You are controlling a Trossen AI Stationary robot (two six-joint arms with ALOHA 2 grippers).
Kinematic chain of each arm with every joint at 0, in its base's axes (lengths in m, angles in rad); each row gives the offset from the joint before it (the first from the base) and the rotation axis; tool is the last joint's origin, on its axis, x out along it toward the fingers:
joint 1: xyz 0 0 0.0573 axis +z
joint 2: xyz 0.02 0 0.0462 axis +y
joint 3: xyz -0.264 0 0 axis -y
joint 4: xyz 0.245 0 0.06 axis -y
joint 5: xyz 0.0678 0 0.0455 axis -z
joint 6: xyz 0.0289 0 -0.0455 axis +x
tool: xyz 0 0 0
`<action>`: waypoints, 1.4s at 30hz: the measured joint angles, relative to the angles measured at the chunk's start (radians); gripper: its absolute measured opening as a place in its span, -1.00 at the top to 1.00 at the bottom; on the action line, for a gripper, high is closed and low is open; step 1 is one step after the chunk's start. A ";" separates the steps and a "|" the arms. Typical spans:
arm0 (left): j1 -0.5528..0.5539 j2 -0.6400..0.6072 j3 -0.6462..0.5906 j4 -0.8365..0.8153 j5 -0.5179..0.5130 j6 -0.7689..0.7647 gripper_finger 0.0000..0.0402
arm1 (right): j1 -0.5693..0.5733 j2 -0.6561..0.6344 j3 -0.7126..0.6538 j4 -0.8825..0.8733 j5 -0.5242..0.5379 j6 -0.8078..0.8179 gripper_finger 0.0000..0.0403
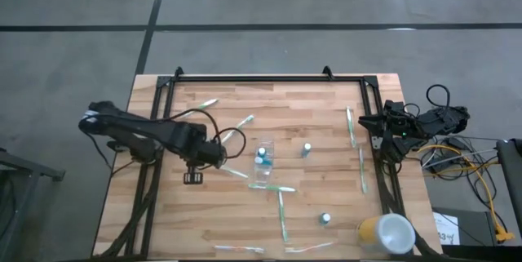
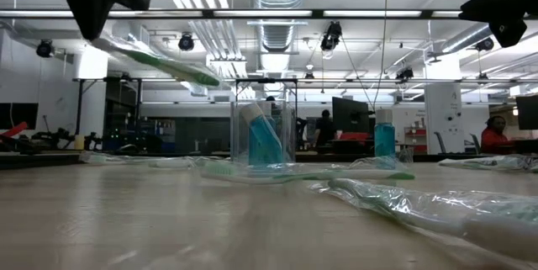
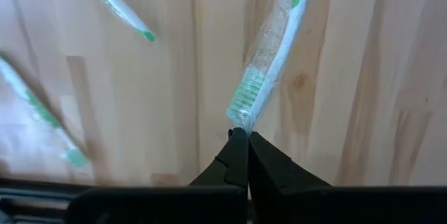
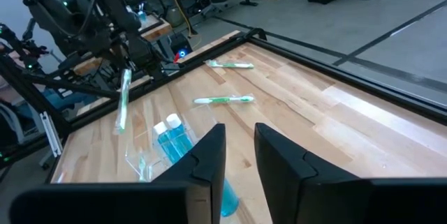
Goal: Pick & Place toothbrushing station
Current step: Put the white green toothbrush into the back side of the transparent organizer
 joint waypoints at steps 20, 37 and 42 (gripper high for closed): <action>0.075 0.133 0.133 -0.056 -0.114 0.107 1.00 | 0.000 0.000 0.000 0.000 0.000 0.000 0.63; 0.086 0.069 0.105 0.005 -0.131 0.095 0.99 | 0.000 0.000 0.000 0.000 0.000 0.000 0.66; 0.074 0.000 0.035 0.136 -0.129 0.063 1.00 | 0.000 0.000 0.000 0.000 0.000 0.000 0.62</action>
